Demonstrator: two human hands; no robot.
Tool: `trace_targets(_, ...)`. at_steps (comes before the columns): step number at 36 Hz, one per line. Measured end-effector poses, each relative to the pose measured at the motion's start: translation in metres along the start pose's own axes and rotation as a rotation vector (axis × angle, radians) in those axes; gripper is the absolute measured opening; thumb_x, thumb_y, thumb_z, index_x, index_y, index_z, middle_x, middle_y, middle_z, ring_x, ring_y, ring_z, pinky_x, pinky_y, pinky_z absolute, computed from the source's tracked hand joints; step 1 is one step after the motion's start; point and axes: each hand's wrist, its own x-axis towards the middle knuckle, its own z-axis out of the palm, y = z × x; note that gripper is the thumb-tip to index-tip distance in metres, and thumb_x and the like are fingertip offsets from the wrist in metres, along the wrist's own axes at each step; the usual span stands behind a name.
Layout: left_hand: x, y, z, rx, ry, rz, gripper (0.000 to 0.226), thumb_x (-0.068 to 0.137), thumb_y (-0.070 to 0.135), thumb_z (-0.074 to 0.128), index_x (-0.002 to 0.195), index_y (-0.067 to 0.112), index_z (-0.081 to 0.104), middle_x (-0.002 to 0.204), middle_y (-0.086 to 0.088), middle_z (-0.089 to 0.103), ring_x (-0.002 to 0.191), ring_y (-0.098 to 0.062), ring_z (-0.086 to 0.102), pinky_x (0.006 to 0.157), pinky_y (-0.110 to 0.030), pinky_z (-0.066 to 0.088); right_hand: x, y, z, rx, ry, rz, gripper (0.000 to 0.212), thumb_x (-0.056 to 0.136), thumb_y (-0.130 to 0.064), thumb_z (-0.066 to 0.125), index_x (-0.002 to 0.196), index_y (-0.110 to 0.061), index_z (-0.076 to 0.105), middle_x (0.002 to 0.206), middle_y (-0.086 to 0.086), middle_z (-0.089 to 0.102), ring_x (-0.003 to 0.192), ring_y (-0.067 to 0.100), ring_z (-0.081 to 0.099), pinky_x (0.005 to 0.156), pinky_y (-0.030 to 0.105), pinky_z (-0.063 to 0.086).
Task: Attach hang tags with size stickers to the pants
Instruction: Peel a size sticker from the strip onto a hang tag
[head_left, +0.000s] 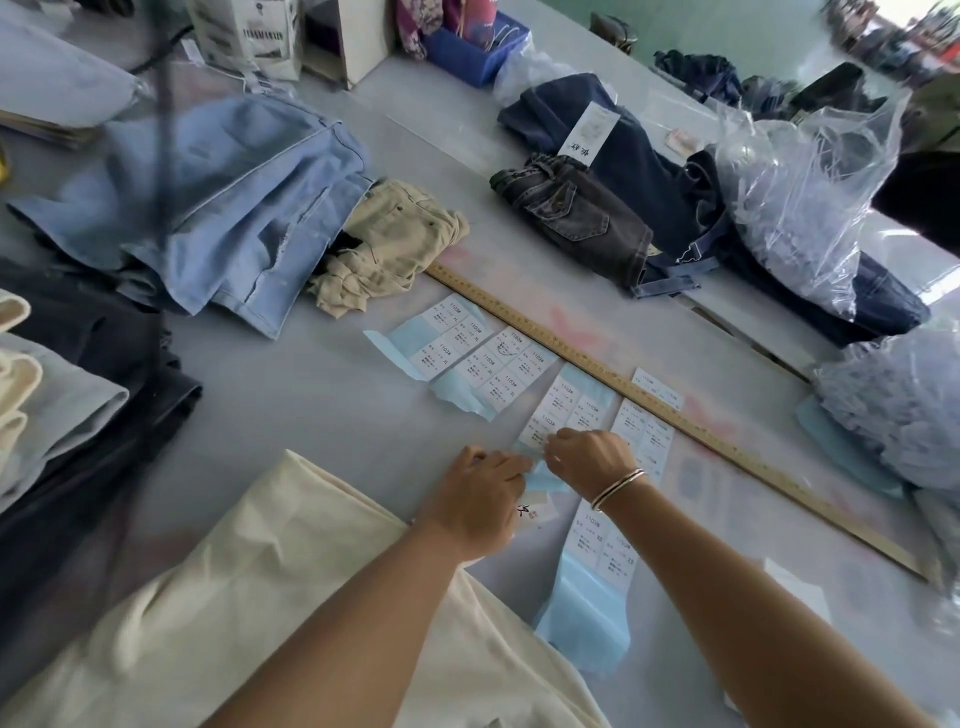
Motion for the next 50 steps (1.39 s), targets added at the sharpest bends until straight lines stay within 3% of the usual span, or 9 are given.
trace_targets(8,0.000,0.001,-0.001,0.014,0.051,0.006,0.024,0.067,0.025,0.068,0.090,0.018,0.073,0.115,0.009,0.067,0.099,-0.012,0.064,0.081,-0.032,0.049,-0.003,-0.005,0.001,-0.026,0.303,-0.089,0.033,0.051,-0.007,0.087,0.049,-0.014,0.055,0.041,-0.003,0.048,0.027,0.012,0.046,0.029,0.017,0.035)
trace_targets(11,-0.001,0.001,0.000,0.008,0.030,0.000,0.025,0.070,0.022,0.066,0.094,0.016,0.072,0.120,0.006,0.065,0.100,-0.015,0.064,0.083,-0.033,0.047,0.009,-0.005,0.003,0.089,0.194,0.098,0.019,0.084,-0.011,0.060,0.067,-0.015,0.054,0.056,-0.002,0.054,0.048,0.016,0.059,0.042,0.023,0.042)
trace_targets(19,0.000,-0.002,0.001,-0.102,-0.061,-0.018,0.029,0.089,0.020,0.042,0.104,0.015,0.067,0.144,0.009,0.047,0.131,-0.009,0.044,0.100,-0.035,0.031,0.002,0.046,-0.019,1.389,0.509,0.950,0.023,0.090,-0.009,0.049,0.070,-0.017,0.057,0.074,0.010,0.069,0.048,0.016,0.064,0.049,0.026,0.053)
trace_targets(24,0.006,-0.008,-0.002,-0.367,-0.101,-0.149,0.025,0.096,0.021,0.041,0.104,0.017,0.064,0.155,0.018,0.019,0.141,-0.005,0.028,0.109,-0.029,0.018,-0.040,0.062,-0.048,1.989,0.730,1.002,0.014,0.094,-0.003,0.045,0.081,-0.003,0.049,0.057,0.007,0.069,0.051,0.016,0.068,0.046,0.022,0.054)
trace_targets(26,0.010,-0.011,-0.013,-0.573,-0.062,-0.276,0.044,0.097,0.018,0.047,0.141,0.011,0.045,0.154,0.009,0.009,0.144,-0.012,0.024,0.115,-0.033,0.014,-0.061,0.056,-0.062,2.099,0.785,0.978,0.012,0.094,-0.001,0.047,0.082,-0.001,0.050,0.059,0.012,0.069,0.056,0.020,0.070,0.052,0.026,0.058)
trace_targets(28,0.014,-0.013,-0.030,-0.773,-0.058,-0.439,0.061,0.097,0.025,0.047,0.151,0.020,0.018,0.157,-0.002,0.011,0.146,-0.015,0.018,0.118,-0.036,0.007,-0.081,0.045,-0.073,2.169,0.836,0.943,0.012,0.092,0.002,0.048,0.080,0.001,0.051,0.060,0.014,0.069,0.060,0.022,0.071,0.057,0.029,0.059)
trace_targets(36,0.002,0.007,-0.091,-1.289,0.077,-0.758,0.028,0.102,0.038,0.037,0.115,0.025,0.058,0.102,0.005,0.065,0.096,-0.013,0.062,0.066,-0.020,0.042,-0.148,-0.026,-0.110,2.202,0.885,0.803,0.021,0.095,0.002,0.042,0.094,-0.002,0.063,0.074,0.015,0.073,0.068,0.024,0.072,0.062,0.033,0.060)
trace_targets(42,-0.059,0.073,-0.083,-0.784,0.177,-0.674,0.027,0.100,0.020,0.045,0.109,0.009,0.067,0.099,-0.010,0.072,0.094,-0.027,0.066,0.071,-0.023,0.041,-0.188,-0.093,-0.114,2.069,0.706,0.866,0.028,0.092,0.007,0.043,0.078,-0.002,0.066,0.065,0.010,0.071,0.050,0.020,0.067,0.041,0.020,0.050)
trace_targets(50,-0.128,0.135,-0.084,-0.994,0.322,-0.912,0.030,0.097,0.026,0.052,0.124,0.030,0.063,0.116,0.003,0.069,0.106,-0.017,0.063,0.075,-0.011,0.037,-0.244,-0.162,-0.088,2.289,0.731,1.079,0.025,0.092,0.012,0.040,0.074,0.004,0.056,0.059,0.016,0.067,0.053,0.022,0.069,0.047,0.025,0.055)
